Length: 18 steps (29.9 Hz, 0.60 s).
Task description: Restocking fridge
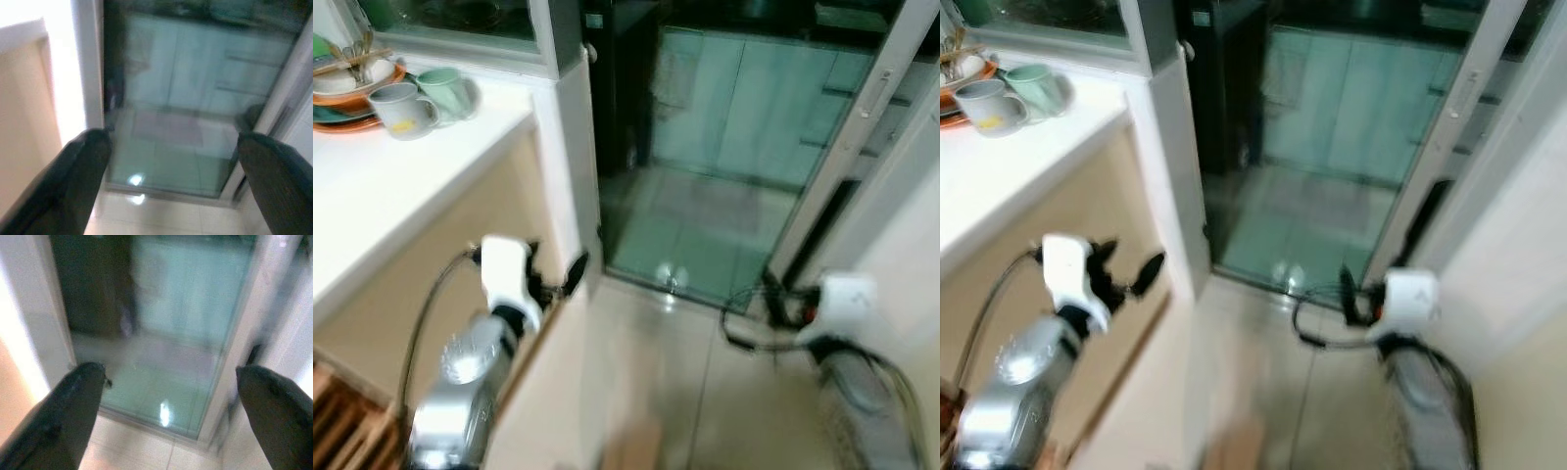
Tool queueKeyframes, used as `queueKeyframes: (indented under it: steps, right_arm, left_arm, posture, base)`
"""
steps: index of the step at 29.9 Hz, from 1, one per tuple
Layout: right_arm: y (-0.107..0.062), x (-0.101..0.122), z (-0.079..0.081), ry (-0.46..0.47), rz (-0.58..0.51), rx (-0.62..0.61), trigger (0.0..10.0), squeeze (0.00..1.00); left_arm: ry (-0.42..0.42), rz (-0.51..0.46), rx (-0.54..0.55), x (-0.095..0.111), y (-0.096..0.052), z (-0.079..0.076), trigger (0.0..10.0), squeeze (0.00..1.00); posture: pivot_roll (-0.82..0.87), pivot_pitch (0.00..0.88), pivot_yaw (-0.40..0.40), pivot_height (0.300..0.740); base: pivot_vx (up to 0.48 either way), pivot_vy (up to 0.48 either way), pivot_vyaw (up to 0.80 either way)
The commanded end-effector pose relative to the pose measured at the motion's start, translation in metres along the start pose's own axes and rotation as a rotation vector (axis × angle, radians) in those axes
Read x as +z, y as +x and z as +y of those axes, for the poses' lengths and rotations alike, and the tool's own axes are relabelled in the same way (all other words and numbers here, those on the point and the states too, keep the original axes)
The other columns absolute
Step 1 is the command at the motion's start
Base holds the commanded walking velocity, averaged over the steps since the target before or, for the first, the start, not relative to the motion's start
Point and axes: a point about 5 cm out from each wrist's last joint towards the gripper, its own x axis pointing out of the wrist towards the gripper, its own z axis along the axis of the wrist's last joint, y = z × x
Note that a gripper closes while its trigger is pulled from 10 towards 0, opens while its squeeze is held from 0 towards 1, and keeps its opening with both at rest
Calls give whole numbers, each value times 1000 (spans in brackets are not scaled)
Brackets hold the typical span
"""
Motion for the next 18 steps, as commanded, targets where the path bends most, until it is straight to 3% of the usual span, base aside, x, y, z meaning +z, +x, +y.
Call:
queueKeyframes:
  steps: [1,4,10,12,16,18]
  right_arm:
    - [8,-2,11,-6,21,16,10000,0]
    - [10,4,11,-21,1,2,10000,0]
    - [12,-6,13,-42,21,8,10000,0]
    - [7,-4,11,-53,6,11,10000,0]
    - [-24,-7,0,-106,2,12,10000,0]
    - [-31,-7,-2,-91,-3,10,10000,0]
  left_arm:
    - [92,-10,32,-2,10,-3,10000,0]
    - [138,-10,45,0,16,-2,10000,0]
    - [90,49,51,-7,17,3,10000,0]
    - [107,58,39,-9,7,7,10000,0]
    - [82,13,36,-2,-33,13,10000,0]
    - [62,-28,27,5,-38,7,10000,0]
  posture:
    - [-115,0,78,740]
    - [-113,0,75,740]
    - [-103,0,64,740]
    - [-96,0,53,740]
    - [-97,0,47,740]
    - [-95,0,38,740]
  base:
    - [0,0,0]
    - [0,0,0]
    - [0,0,0]
    - [0,0,0]
    - [0,0,0]
    - [0,0,0]
